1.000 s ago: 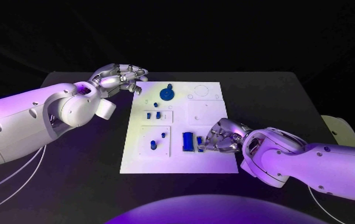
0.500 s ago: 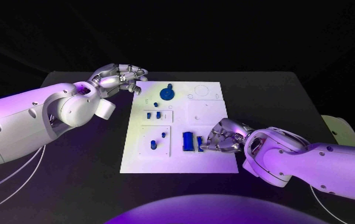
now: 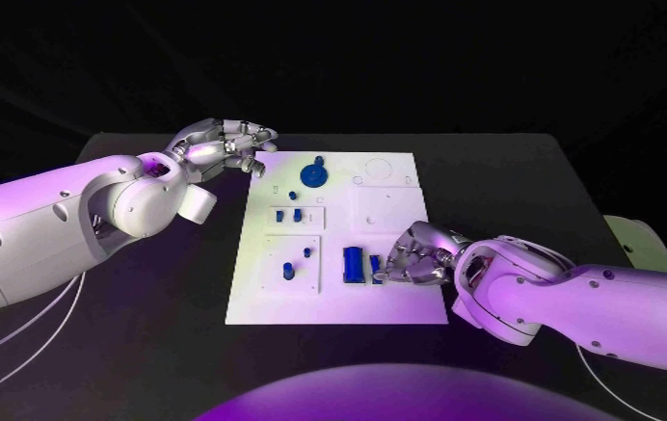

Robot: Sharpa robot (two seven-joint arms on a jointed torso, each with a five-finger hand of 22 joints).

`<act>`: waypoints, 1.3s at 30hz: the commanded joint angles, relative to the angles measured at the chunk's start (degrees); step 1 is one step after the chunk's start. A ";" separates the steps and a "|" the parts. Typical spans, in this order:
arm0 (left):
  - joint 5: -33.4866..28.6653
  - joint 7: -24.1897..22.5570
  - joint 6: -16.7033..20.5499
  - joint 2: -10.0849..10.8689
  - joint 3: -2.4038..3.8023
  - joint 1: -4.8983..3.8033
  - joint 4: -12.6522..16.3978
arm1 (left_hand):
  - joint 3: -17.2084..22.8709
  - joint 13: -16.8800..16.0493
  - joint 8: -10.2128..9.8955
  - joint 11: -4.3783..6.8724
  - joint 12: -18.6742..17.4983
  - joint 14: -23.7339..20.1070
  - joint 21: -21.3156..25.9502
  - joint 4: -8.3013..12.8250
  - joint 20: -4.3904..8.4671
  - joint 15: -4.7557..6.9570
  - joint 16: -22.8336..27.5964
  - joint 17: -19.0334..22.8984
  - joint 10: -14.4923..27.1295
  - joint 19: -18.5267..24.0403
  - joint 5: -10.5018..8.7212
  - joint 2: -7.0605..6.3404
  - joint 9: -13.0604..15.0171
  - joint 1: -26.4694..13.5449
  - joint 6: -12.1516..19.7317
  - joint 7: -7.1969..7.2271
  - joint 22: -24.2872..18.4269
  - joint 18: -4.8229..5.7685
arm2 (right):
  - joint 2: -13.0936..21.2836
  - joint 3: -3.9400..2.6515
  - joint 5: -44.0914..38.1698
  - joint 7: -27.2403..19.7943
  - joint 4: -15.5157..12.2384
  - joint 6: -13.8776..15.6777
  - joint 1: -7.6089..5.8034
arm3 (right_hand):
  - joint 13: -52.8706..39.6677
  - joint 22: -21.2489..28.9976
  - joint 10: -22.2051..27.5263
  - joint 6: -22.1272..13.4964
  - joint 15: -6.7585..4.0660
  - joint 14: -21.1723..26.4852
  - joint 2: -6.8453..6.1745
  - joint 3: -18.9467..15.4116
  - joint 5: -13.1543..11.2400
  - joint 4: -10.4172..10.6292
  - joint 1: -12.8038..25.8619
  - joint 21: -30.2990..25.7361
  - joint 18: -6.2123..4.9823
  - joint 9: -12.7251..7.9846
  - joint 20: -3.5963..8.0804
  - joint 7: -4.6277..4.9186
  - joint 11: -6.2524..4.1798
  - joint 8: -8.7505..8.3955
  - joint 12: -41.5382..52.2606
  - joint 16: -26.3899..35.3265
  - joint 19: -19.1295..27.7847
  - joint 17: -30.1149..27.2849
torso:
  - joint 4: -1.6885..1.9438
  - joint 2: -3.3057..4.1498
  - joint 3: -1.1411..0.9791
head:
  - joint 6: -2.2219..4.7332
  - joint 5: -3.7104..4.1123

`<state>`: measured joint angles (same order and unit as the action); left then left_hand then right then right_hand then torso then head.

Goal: Assemble the parts on the task board

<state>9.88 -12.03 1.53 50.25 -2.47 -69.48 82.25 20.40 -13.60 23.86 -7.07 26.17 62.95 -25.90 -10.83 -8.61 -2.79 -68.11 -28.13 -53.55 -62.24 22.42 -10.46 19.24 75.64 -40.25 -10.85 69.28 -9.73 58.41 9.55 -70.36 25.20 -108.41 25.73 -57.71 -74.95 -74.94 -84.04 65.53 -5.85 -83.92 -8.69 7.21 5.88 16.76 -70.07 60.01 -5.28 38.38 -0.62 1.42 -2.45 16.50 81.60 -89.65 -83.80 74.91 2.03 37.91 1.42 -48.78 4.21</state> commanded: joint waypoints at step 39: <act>-0.09 -0.37 -0.32 -0.17 0.03 -0.03 0.10 | -0.19 0.08 0.54 0.10 0.47 -0.41 0.13 -0.45 -0.13 0.00 -0.39 0.14 0.54 -0.21 0.14 0.68 -0.11 -0.05 0.30 -0.13 -0.12 -0.63 | -1.09 -0.21 1.31 -4.34 0.65 5.79 -0.57 | -8.27 -7.95 -2.22 -2.07 0.65 -6.01 0.69 -5.90 1.05 0.17 4.28 -2.01 0.04 -0.45 -0.39 0.93 0.64 -1.27 -1.49 -0.24 -0.17 14.80 | -0.16 -0.22 0.04 | 0.45 0.27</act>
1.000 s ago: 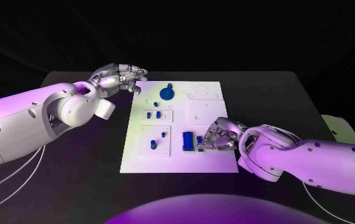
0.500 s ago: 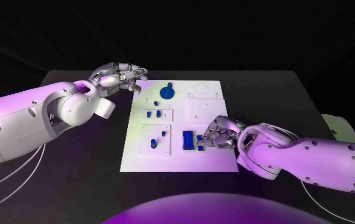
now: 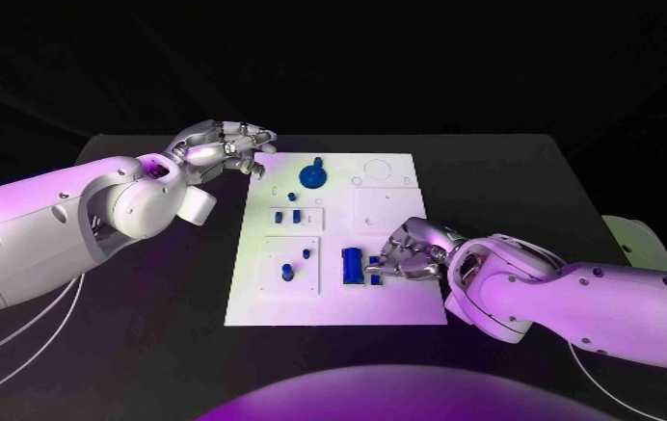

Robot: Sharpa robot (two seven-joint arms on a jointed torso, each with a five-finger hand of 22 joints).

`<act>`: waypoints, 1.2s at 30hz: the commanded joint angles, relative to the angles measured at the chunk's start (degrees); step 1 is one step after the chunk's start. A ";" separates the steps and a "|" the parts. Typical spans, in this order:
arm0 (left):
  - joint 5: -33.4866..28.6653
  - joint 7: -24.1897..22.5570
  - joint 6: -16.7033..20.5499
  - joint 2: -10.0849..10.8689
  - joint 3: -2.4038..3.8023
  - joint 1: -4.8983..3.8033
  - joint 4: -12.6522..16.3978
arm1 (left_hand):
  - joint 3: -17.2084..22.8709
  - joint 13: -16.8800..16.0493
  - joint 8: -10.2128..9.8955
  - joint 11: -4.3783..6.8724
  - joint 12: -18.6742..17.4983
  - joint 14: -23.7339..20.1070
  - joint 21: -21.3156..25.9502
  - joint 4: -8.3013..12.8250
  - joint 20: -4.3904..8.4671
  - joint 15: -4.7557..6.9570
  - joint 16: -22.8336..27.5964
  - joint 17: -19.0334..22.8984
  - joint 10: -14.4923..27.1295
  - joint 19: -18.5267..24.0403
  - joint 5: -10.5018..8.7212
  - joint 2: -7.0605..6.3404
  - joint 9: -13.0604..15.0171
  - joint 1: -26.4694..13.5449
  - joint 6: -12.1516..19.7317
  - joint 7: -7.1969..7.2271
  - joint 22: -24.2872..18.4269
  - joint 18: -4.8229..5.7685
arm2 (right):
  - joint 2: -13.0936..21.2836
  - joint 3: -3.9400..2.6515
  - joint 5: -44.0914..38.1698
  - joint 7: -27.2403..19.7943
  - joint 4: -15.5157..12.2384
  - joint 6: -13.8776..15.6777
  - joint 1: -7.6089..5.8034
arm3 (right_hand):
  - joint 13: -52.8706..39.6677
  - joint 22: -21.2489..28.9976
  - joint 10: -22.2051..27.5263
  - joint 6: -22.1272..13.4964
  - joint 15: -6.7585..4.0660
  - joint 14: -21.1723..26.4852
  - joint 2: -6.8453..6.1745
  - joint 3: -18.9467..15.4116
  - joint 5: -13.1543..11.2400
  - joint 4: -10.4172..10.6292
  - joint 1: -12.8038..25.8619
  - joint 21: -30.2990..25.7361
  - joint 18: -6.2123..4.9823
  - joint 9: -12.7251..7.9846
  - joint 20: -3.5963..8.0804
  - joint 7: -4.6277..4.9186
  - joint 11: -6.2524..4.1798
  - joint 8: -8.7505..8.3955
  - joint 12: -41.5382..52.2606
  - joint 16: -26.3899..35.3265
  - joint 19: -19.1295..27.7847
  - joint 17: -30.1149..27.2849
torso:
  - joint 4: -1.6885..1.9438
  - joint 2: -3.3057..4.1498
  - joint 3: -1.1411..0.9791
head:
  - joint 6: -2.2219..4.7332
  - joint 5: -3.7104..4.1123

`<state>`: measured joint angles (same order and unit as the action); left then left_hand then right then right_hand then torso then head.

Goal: Assemble the parts on the task board

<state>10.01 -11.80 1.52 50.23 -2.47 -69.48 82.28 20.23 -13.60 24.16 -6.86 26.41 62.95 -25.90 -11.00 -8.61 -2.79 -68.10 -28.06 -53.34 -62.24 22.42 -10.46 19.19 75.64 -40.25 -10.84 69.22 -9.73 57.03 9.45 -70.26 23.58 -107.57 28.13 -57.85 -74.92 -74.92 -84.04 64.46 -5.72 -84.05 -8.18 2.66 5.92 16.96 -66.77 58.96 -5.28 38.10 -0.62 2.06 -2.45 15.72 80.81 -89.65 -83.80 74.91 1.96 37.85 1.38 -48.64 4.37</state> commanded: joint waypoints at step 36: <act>-9.11 -11.67 11.88 -8.98 0.13 4.26 -13.83 | -20.23 13.60 -24.16 6.86 -26.41 -62.95 25.90 11.00 8.61 2.79 68.10 28.06 53.34 62.24 -22.42 10.46 -19.19 -27.84 40.25 10.84 -69.22 9.73 | -15.62 -1.33 52.33 -42.86 38.86 0.77 -8.85 | 74.92 74.92 84.04 -64.46 5.72 84.05 8.18 -2.66 -5.92 -16.96 16.64 -58.96 5.28 -38.10 0.62 -2.06 2.45 -15.72 -80.81 89.65 83.80 -74.91 | -1.10 -5.78 0.47 | 10.99 -1.39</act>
<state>0.73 -23.37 12.66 41.31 -2.42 -65.34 67.84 11.63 -1.88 10.23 -5.04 6.18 22.61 -1.70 -7.08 -7.51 -4.66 -12.72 -5.41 -29.28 -21.53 6.17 -5.28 7.49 64.78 -23.43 -5.93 22.53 -5.00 41.34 8.24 -18.15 -19.05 -68.07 28.00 -66.91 -10.56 -20.74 -28.07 25.94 4.08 -27.29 -2.57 2.12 3.96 8.29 -67.96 1.80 -5.41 14.66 -7.34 6.57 5.09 4.03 5.22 -9.08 -25.01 12.90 0.99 32.11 2.05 -37.97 3.32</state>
